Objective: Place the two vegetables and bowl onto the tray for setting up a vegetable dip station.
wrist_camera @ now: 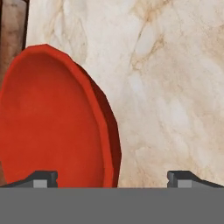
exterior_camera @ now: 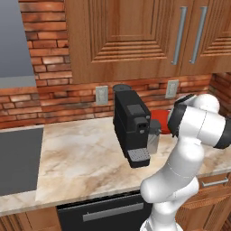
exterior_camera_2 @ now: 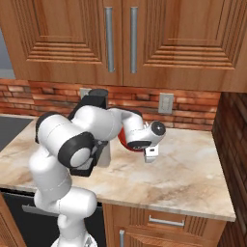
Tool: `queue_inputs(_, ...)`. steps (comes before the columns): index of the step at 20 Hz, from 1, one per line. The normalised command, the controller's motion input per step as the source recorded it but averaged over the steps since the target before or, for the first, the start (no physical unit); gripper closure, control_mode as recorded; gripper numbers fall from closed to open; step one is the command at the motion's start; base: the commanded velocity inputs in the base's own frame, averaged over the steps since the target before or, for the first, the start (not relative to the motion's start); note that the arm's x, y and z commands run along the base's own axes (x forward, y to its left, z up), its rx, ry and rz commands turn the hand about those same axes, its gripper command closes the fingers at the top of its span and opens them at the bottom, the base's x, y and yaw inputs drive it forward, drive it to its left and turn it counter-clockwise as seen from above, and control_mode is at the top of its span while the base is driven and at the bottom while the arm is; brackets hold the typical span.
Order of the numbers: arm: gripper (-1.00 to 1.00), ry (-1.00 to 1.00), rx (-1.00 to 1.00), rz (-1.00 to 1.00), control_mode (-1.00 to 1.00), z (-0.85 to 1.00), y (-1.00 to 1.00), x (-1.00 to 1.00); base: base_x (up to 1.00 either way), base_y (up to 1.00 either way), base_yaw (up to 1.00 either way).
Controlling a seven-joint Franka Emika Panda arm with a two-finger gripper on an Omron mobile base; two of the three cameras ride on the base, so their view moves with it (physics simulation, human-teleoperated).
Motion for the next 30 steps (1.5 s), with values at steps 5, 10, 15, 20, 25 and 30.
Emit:
queue_inputs(5, -1.0, 0.0, 0.0, 0.0, -1.0, -0.2, 0.0, 0.17, 0.0, 0.0, 0.0)
queue_inputs(10, -1.0, 0.0, 0.0, 0.0, -1.0, -0.2, 0.0, 0.16, 0.0, 0.0, 0.0)
queue_inputs(15, -1.0, 0.0, 0.0, 0.0, -1.0, -0.18, 0.0, 0.16, 0.0, 0.0, 0.0)
queue_inputs(20, -1.0, 0.0, 0.0, 0.0, -1.0, -0.17, 0.0, 0.17, 0.0, 0.0, 0.0)
queue_inputs(25, 1.0, 0.0, 0.0, 0.0, -1.0, -0.07, 0.0, 0.08, 0.0, 0.0, 0.0)
queue_inputs(30, 1.0, 0.0, 0.0, 0.0, -1.0, 0.0, 0.0, 0.0, 0.0, 0.0, 0.0)
